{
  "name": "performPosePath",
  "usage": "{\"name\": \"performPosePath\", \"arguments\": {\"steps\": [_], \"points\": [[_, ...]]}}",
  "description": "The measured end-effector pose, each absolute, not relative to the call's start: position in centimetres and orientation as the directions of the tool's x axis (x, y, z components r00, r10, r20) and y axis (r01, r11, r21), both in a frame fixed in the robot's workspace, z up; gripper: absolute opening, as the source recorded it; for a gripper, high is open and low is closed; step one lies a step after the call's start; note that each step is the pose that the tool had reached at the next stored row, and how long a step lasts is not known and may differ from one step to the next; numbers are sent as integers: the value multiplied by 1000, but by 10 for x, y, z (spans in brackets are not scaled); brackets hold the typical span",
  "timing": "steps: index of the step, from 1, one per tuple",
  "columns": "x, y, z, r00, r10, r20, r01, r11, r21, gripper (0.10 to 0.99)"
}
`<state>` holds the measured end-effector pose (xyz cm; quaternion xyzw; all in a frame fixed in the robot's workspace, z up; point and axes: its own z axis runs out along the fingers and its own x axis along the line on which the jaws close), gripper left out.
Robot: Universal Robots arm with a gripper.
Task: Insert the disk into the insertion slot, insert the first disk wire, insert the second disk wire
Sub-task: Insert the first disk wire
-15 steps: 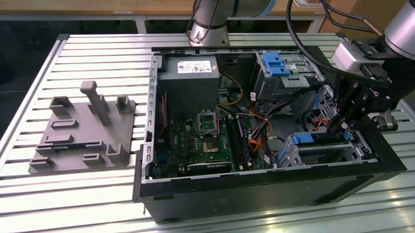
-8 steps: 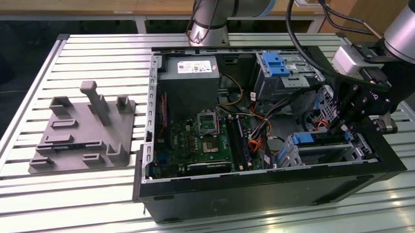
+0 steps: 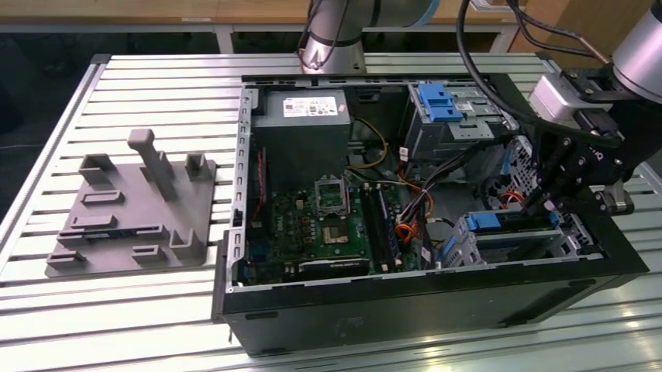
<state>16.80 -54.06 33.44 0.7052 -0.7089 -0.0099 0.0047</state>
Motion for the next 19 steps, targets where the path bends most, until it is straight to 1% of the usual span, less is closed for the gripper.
{"name": "performPosePath", "arguments": {"steps": [15,17,19], "points": [[168,-542,330,-5,-1000,-7,-1000,5,21,165],[168,-542,330,-5,-1000,-7,-1000,5,21,176],[168,-542,332,-5,-1000,-7,-1000,5,21,294]]}}
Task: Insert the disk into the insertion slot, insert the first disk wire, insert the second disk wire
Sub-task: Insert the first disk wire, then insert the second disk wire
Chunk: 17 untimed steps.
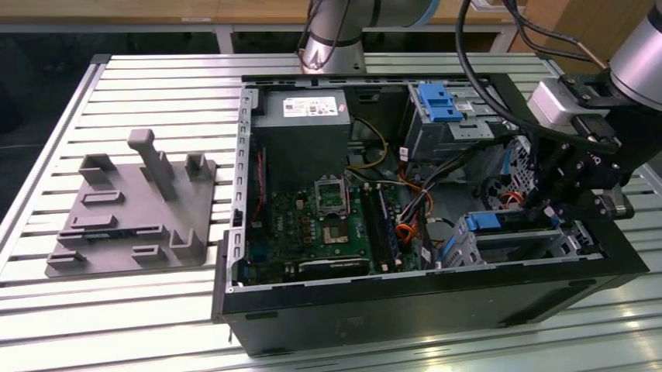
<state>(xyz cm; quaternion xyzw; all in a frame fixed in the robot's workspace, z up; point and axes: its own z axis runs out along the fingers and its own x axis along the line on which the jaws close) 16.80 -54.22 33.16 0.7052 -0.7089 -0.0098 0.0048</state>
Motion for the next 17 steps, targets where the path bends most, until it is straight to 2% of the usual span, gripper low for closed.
{"name": "performPosePath", "arguments": {"steps": [1,2,3,4,11,17], "points": [[168,-542,334,-5,-1000,-7,-1000,5,21,294],[168,-542,337,-5,-1000,-7,-1000,5,21,353],[168,-542,341,-5,-1000,-7,-1000,5,21,353],[168,-542,345,-5,-1000,-7,-1000,5,21,416],[168,-541,376,-10,-1000,-7,-1000,10,20,416],[168,-541,378,-11,-1000,-6,-1000,11,20,416]]}}
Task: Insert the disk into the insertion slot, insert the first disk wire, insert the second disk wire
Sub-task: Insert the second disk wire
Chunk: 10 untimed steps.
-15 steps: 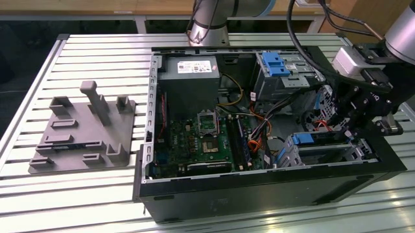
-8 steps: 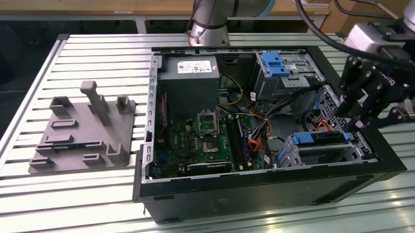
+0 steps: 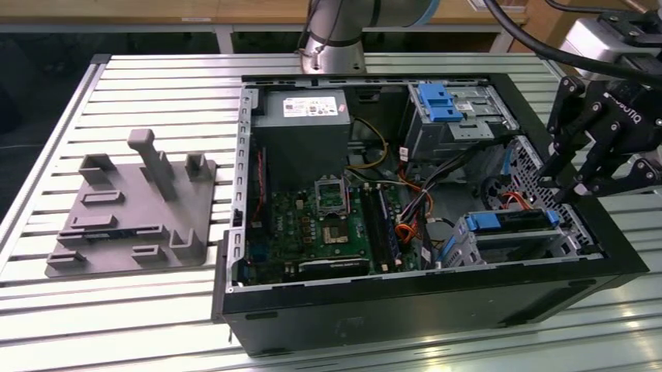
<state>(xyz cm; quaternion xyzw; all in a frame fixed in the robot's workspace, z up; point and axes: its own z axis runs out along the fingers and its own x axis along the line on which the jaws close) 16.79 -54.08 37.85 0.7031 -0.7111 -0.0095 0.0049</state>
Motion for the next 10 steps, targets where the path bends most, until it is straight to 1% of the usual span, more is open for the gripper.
{"name": "performPosePath", "arguments": {"steps": [10], "points": [[168,-540,379,-11,-1000,-6,-1000,11,20,416]]}}
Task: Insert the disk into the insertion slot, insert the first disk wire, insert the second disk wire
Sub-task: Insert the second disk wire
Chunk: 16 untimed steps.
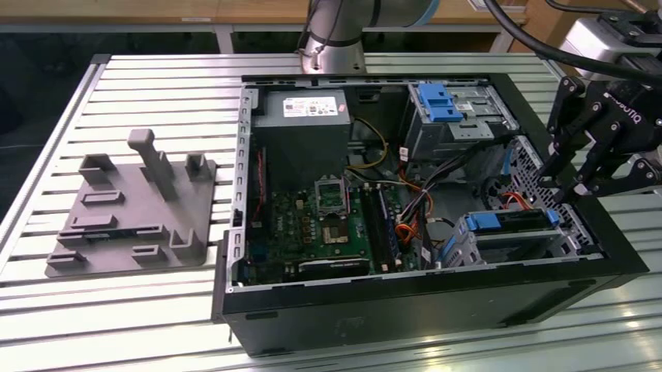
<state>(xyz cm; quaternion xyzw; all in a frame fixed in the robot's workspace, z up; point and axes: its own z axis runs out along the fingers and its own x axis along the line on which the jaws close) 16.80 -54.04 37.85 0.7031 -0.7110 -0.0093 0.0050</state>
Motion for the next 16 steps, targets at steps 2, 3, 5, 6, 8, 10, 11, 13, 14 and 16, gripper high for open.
{"name": "performPosePath", "arguments": {"steps": [2,3,5,6,8,10,11,13,14,16], "points": [[168,-535,378,-11,-1000,-4,-1000,11,20,416],[168,-531,378,-11,-1000,-2,-1000,11,20,416],[168,-521,378,-11,-1000,4,-1000,11,20,416],[168,-517,378,-11,-1000,7,-1000,11,20,416],[168,-508,378,-11,-1000,16,-1000,12,20,416],[168,-499,377,-11,-999,34,-1000,12,20,416],[168,-496,376,-11,-999,46,-1000,12,20,416],[167,-489,375,-11,-997,72,-1000,13,19,416],[167,-485,375,-11,-996,85,-1000,13,19,416],[166,-479,374,-11,-994,109,-1000,13,19,416]]}}
